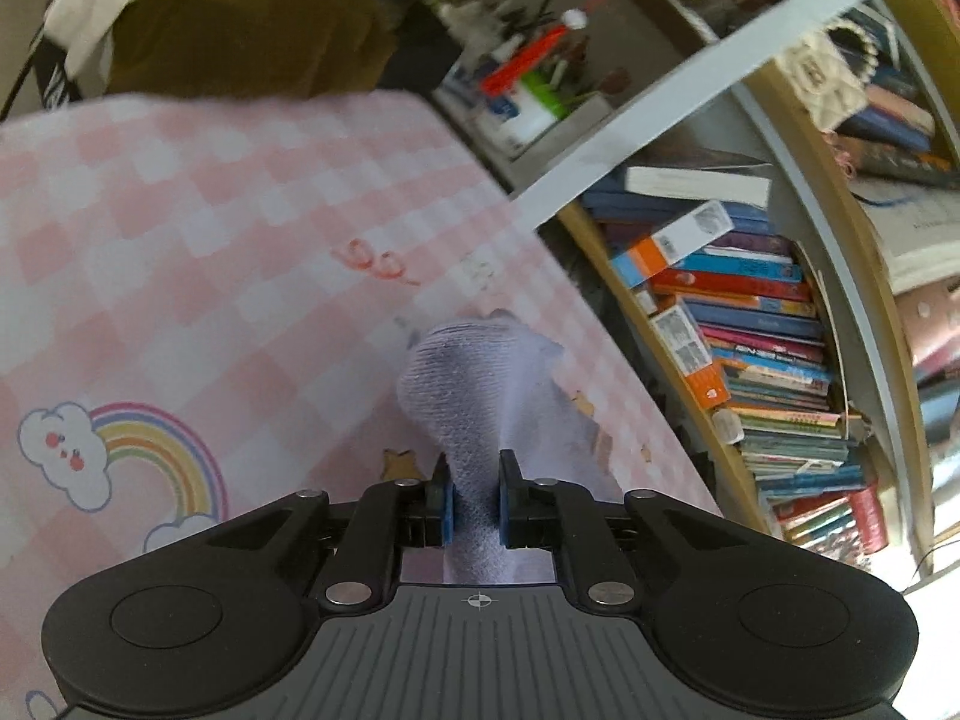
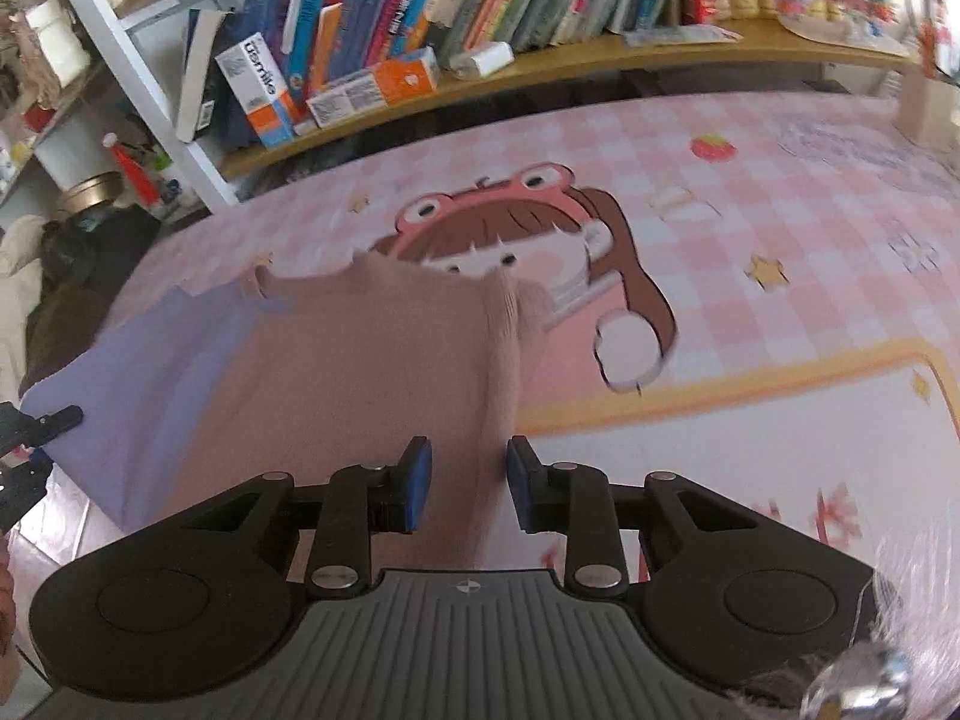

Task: Fold clothes

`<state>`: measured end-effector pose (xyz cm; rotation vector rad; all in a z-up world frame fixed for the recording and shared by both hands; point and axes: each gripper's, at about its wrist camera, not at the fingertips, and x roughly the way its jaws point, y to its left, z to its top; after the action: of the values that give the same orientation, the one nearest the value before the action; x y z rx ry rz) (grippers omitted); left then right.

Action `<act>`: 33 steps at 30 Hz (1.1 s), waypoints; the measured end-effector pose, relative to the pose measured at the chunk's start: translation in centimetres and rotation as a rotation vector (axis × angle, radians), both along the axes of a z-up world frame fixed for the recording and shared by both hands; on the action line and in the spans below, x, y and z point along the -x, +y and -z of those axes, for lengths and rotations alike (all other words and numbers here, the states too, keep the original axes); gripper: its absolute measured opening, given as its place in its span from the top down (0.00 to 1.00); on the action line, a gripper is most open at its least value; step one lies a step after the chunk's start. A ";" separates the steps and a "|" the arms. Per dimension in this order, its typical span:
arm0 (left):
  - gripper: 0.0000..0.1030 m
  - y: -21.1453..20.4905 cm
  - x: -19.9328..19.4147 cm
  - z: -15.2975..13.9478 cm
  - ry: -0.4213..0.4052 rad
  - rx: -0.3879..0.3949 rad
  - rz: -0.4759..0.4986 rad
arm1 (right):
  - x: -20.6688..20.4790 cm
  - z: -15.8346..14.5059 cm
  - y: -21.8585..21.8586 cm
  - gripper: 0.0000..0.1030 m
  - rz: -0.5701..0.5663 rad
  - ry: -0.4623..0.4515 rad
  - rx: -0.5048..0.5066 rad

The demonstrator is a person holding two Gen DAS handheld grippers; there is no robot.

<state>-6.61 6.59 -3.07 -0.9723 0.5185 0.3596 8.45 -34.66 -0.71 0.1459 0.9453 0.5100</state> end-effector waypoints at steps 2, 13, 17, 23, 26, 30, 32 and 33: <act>0.89 -1.0 -0.1 -1.2 -0.008 -0.037 0.004 | -1.0 0.3 0.0 0.79 -0.015 0.009 -0.010; 0.89 -12.0 -1.1 -9.0 -0.071 -0.454 0.235 | -3.3 2.1 -2.5 0.92 -0.094 0.076 -0.122; 0.89 -18.8 -2.3 -11.0 -0.063 -0.652 0.390 | -4.0 2.5 -3.1 0.92 -0.134 0.092 -0.151; 0.83 -28.7 -4.8 -6.1 0.123 -0.870 0.710 | -4.6 2.9 -3.6 0.92 -0.199 0.104 -0.176; 0.81 -33.6 -6.1 -3.7 0.221 -0.974 0.871 | -4.9 3.1 -3.9 0.92 -0.220 0.114 -0.188; 0.84 -33.9 -5.6 -3.3 0.222 -1.019 0.872 | -5.2 3.4 -4.2 0.92 -0.238 0.128 -0.208; 0.92 -33.1 -4.6 -4.7 0.164 -1.010 0.788 | -5.3 3.4 -4.2 0.92 -0.246 0.129 -0.212; 0.93 -32.9 -4.2 -5.3 0.139 -1.018 0.759 | -5.4 3.5 -4.2 0.92 -0.249 0.130 -0.214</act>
<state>-2.40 -26.35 2.26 0.2586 0.6814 -0.0280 13.84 -38.88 -4.17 0.2590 1.0405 0.8402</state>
